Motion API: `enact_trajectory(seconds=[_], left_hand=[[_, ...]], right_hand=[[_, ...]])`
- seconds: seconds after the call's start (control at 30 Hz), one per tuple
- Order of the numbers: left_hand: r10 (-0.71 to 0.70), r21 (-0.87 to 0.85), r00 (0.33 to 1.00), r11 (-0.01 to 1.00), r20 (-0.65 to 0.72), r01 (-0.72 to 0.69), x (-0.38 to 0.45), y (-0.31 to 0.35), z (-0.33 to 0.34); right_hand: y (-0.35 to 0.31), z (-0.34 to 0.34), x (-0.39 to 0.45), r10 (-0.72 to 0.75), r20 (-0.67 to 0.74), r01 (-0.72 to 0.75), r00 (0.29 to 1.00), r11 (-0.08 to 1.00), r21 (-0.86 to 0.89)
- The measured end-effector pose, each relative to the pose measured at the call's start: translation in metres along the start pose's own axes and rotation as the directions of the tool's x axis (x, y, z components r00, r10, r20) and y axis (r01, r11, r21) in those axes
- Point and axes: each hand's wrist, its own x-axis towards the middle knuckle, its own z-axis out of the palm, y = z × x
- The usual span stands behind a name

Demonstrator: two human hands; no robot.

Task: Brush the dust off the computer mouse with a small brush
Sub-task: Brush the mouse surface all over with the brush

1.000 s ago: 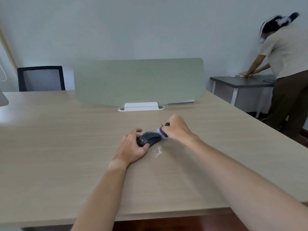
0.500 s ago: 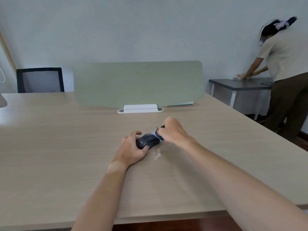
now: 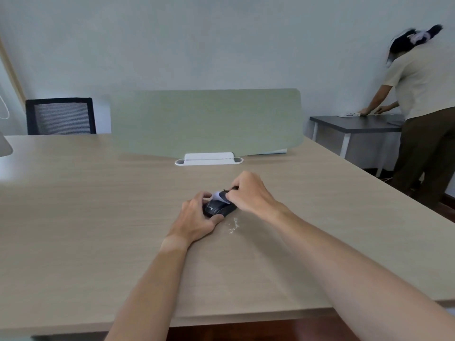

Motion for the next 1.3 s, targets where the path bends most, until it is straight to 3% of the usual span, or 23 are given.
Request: enact_trajectory(seconds=[0.17, 0.3, 0.47, 0.63, 0.83, 1.07, 1.17, 1.3], left_hand=[[0.021, 0.031, 1.000, 0.999, 0.008, -0.021, 0.000, 0.001, -0.001], [0.053, 0.060, 0.998, 0.997, 0.017, -0.054, 0.000, 0.003, -0.001], [0.090, 0.108, 0.996, 0.990, 0.007, -0.090, 0.004, 0.003, -0.003], [0.083, 0.143, 0.997, 0.986, 0.002, -0.082, 0.006, 0.002, -0.001], [0.017, 0.140, 1.000, 0.990, -0.012, -0.015, 0.001, 0.001, 0.001], [0.025, 0.180, 1.000, 0.983, 0.015, -0.027, 0.001, 0.002, 0.000], [0.029, 0.195, 0.999, 0.980, 0.023, -0.033, 0.002, 0.001, 0.001], [0.019, 0.221, 0.999, 0.975, 0.037, -0.026, 0.005, -0.003, 0.002]], right_hand=[[0.001, -0.010, 0.014, 0.082, 0.043, -0.086, 0.996, 0.991, 0.098], [0.008, -0.011, 0.016, 0.089, -0.019, -0.088, 0.996, 0.995, 0.051], [0.013, -0.005, 0.012, 0.011, 0.061, -0.009, 0.998, 0.999, -0.042], [0.007, -0.017, 0.013, 0.114, 0.036, -0.117, 0.993, 0.988, 0.101], [0.018, -0.011, 0.010, 0.130, 0.081, -0.128, 0.988, 0.991, -0.033], [0.005, -0.021, 0.006, 0.129, 0.071, -0.137, 0.989, 0.982, 0.128], [0.008, -0.021, 0.011, 0.125, 0.030, -0.127, 0.992, 0.988, 0.084], [0.020, -0.014, 0.010, 0.133, 0.094, -0.133, 0.987, 0.991, -0.009]])
